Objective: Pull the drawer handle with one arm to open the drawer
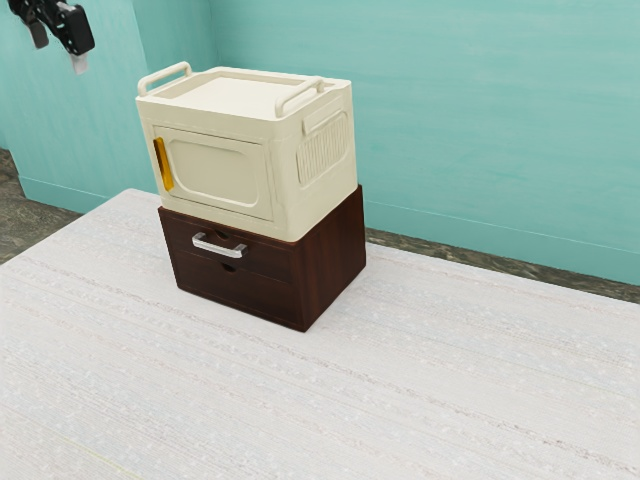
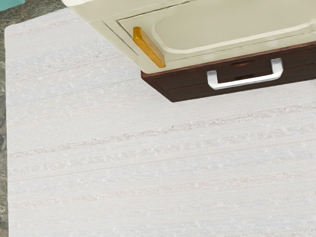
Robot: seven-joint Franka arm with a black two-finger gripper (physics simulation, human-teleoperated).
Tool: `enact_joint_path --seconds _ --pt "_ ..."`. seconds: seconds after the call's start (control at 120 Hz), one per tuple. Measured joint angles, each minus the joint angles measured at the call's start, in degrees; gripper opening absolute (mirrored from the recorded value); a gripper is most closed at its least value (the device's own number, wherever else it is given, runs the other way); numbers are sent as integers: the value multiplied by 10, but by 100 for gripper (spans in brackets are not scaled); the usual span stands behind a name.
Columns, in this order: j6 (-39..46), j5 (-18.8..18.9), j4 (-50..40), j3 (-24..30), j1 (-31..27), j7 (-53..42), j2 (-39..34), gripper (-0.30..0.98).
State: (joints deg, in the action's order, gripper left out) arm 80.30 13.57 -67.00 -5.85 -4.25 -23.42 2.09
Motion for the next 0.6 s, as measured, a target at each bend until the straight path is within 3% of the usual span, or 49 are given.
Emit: enact_joint_path --seconds 0.217,0.325,0.467,0.6 --pt "18 -21 -11 1 83 -28 -7 69" --pt "5 -26 -73 1 132 -39 -75 68" --pt "-30 -27 -110 -7 81 -62 -133 69" --pt "-47 14 -134 -10 75 -108 -150 69"
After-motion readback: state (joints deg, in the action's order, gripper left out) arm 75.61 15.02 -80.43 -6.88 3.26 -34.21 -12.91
